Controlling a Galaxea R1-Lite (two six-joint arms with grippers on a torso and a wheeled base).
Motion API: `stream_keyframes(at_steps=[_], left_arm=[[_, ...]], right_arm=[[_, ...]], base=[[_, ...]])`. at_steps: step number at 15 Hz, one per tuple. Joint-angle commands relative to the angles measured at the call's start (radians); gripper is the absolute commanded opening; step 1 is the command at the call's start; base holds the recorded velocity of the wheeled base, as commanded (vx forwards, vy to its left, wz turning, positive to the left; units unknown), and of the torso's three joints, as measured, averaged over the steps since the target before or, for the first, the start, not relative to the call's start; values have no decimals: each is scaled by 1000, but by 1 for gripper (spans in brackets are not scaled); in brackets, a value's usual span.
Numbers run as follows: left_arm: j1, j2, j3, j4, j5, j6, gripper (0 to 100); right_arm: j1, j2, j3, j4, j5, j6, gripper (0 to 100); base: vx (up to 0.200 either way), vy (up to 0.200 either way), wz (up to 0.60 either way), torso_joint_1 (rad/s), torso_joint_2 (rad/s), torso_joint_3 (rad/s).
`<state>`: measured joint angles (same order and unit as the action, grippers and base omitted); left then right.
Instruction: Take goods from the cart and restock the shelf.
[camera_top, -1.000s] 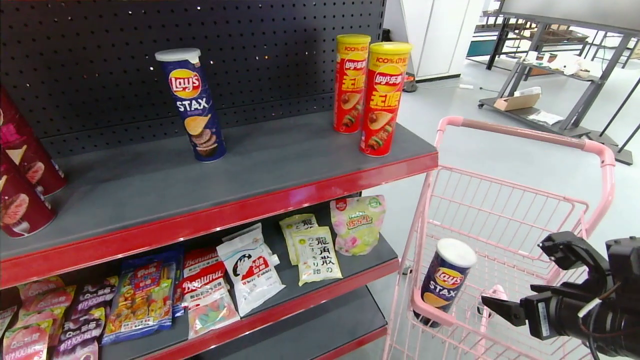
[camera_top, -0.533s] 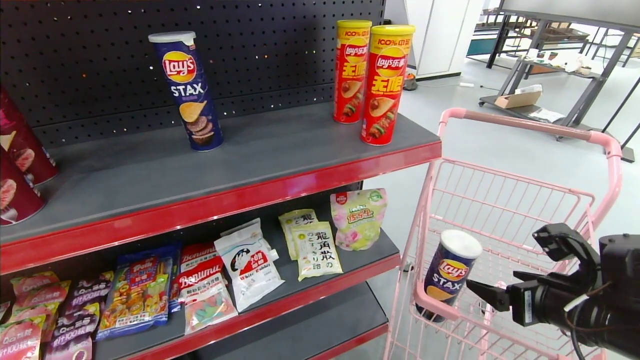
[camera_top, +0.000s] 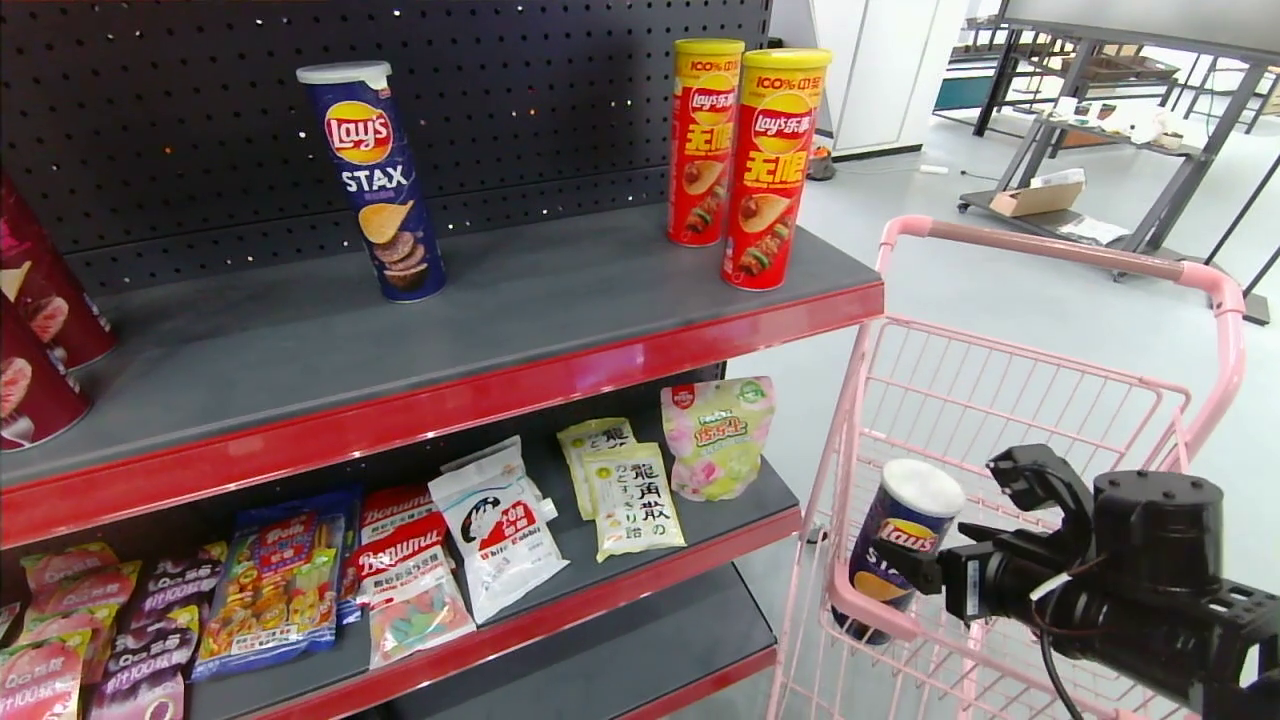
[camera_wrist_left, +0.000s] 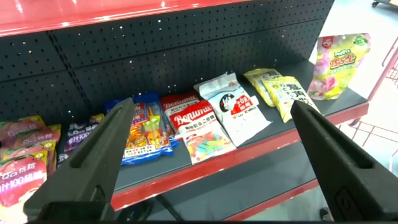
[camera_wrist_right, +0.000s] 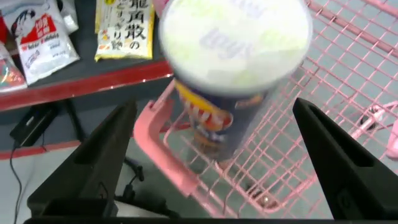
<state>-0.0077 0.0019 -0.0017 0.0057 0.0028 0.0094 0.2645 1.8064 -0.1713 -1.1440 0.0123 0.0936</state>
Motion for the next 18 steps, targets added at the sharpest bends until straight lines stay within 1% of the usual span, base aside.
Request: stream_keyframes(at_steps=[1, 2, 4, 5, 13, 14, 18], left_arm=[[0, 1, 0, 0, 0, 0, 100], [0, 1, 0, 0, 0, 0, 100], [0, 1, 0, 0, 0, 0, 100], [0, 1, 0, 0, 0, 1, 100], [0, 1, 0, 0, 0, 1, 100], [0, 1, 0, 0, 0, 1, 100], [0, 1, 0, 0, 0, 1, 100]], right_arm=[[-17, 142, -5, -94, 0, 0, 100], [-17, 157, -5, -118, -2, 0, 100], [-19, 228, -13, -217, -2, 0, 100], [-24, 249, -19, -238, 0, 1, 100], [-34, 274, -71, -244, -3, 0, 100], [-39, 272, -71, -244, -3, 1, 0], [-39, 248, -56, -244, -15, 0, 0]], base=[[0, 0, 0, 0, 0, 0], [0, 0, 0, 0, 0, 0], [0, 0, 0, 0, 0, 0], [0, 0, 0, 0, 0, 0], [0, 0, 0, 0, 0, 0], [0, 0, 0, 0, 0, 0], [0, 0, 0, 0, 0, 0]])
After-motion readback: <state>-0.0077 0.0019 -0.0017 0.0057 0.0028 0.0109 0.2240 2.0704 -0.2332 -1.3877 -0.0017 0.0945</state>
